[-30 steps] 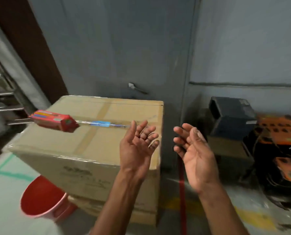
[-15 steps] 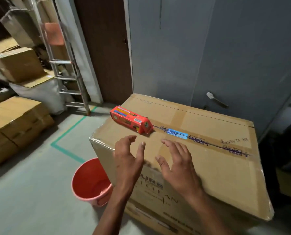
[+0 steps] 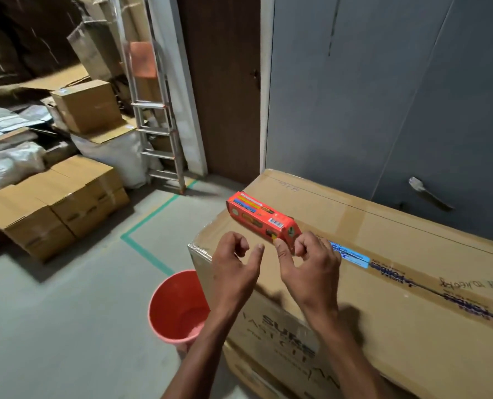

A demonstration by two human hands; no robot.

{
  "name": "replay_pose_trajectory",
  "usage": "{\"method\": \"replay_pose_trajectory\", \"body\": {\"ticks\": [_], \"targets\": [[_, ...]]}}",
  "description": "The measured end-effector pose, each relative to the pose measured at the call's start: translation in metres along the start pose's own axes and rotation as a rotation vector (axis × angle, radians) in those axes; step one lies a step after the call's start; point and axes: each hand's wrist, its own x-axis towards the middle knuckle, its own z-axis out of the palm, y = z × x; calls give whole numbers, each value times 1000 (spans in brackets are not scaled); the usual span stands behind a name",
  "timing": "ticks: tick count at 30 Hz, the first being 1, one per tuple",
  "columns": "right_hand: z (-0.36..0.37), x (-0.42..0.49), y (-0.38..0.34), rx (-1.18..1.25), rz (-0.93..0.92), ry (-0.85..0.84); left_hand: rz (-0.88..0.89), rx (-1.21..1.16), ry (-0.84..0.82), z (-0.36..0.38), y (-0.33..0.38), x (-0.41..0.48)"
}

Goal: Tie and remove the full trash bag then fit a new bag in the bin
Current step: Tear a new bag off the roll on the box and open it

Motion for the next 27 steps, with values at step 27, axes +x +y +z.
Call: {"method": "replay_pose_trajectory", "body": {"ticks": [27], "targets": [[120, 34, 8, -705, 287, -441, 492, 420, -543, -7, -95, 132]]}}
